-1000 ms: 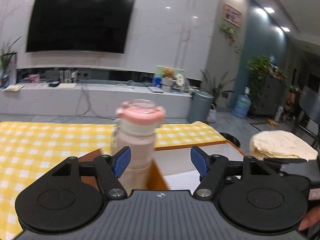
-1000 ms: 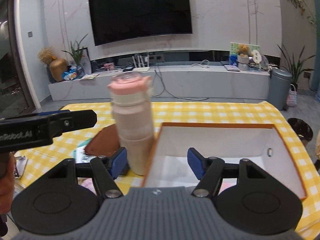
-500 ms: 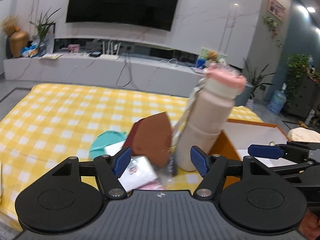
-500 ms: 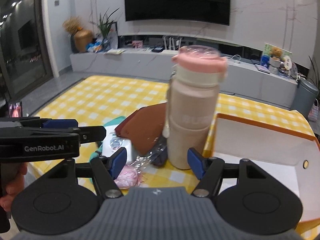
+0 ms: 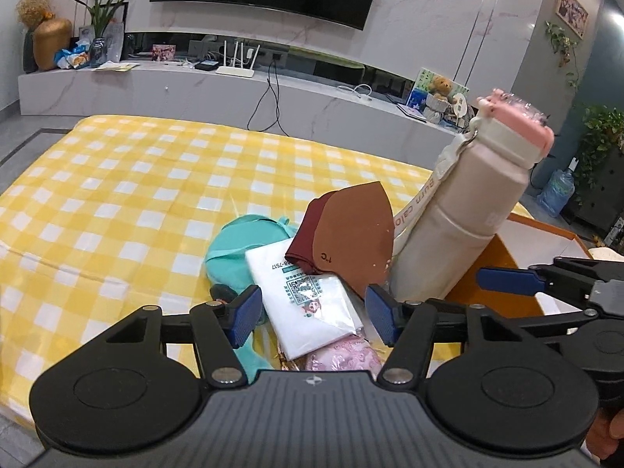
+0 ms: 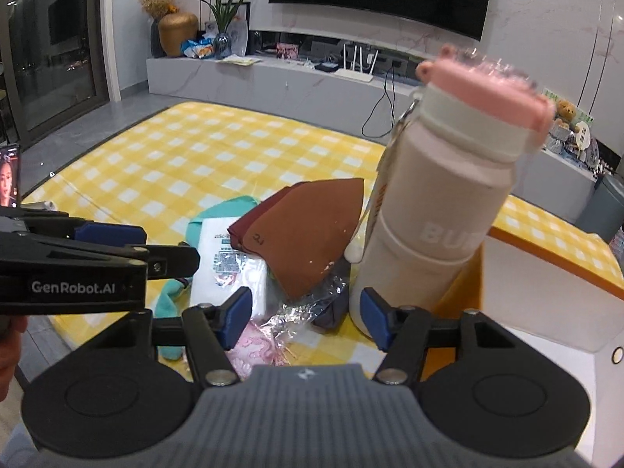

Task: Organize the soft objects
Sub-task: 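Move both tools back toward the remaining pile beside the bottle, then grasp the brown felt piece with the left tool while the right tool grasps the clear bag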

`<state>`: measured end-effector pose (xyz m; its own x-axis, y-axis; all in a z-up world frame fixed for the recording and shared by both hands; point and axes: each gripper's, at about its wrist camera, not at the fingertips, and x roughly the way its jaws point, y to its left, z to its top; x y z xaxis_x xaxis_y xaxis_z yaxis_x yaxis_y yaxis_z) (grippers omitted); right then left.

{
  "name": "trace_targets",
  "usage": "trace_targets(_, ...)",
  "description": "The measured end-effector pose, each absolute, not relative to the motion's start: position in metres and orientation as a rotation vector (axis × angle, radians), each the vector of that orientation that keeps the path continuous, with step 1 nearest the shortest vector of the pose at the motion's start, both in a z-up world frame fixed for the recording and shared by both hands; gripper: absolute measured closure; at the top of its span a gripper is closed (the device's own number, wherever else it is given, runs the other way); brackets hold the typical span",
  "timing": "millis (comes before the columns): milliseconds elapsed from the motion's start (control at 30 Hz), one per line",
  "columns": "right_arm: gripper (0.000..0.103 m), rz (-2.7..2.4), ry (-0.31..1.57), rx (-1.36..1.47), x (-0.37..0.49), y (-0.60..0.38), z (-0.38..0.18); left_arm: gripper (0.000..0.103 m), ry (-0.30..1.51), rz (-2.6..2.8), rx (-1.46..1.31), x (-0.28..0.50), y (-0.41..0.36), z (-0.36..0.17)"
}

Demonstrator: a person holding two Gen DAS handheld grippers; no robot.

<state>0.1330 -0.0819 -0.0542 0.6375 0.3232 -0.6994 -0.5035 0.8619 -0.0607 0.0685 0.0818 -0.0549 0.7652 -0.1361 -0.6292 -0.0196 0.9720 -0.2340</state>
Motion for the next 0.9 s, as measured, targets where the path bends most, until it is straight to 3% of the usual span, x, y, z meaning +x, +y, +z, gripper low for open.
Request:
trace_targets(300, 0.048, 0.461, 0.788, -0.248, 0.162, -0.067, -0.082, 0.035, 0.725, -0.068, -0.226, 0.1, 0.087, -0.069)
trace_targets(367, 0.061, 0.455, 0.789, -0.265, 0.167, -0.062, -0.087, 0.035, 0.711, -0.08, -0.215, 0.109, 0.085, -0.068)
trace_targets(500, 0.07, 0.446, 0.784, -0.292, 0.176, -0.051, -0.095, 0.035, 0.726, -0.097, -0.183, 0.132, 0.08, -0.073)
trace_targets(667, 0.089, 0.437, 0.81, -0.285, 0.187, -0.047, -0.106, 0.033, 0.742, -0.107, -0.182, 0.151, 0.078, -0.085)
trace_targets(733, 0.089, 0.446, 0.825, -0.281, 0.19, -0.045, -0.112, 0.033, 0.752, -0.103, -0.179, 0.157, 0.076, -0.089)
trace_targets(767, 0.09, 0.447, 0.827, -0.285, 0.19, -0.044, -0.113, 0.035, 0.748, -0.109, -0.175, 0.158, 0.074, -0.09)
trace_targets(833, 0.09, 0.453, 0.829, -0.286, 0.19, -0.043, -0.115, 0.055, 0.75, -0.123, -0.165, 0.163, 0.071, -0.091)
trace_targets(900, 0.09, 0.459, 0.828, -0.287, 0.191, -0.042, -0.116, 0.067, 0.744, -0.118, -0.158, 0.164, 0.068, -0.092)
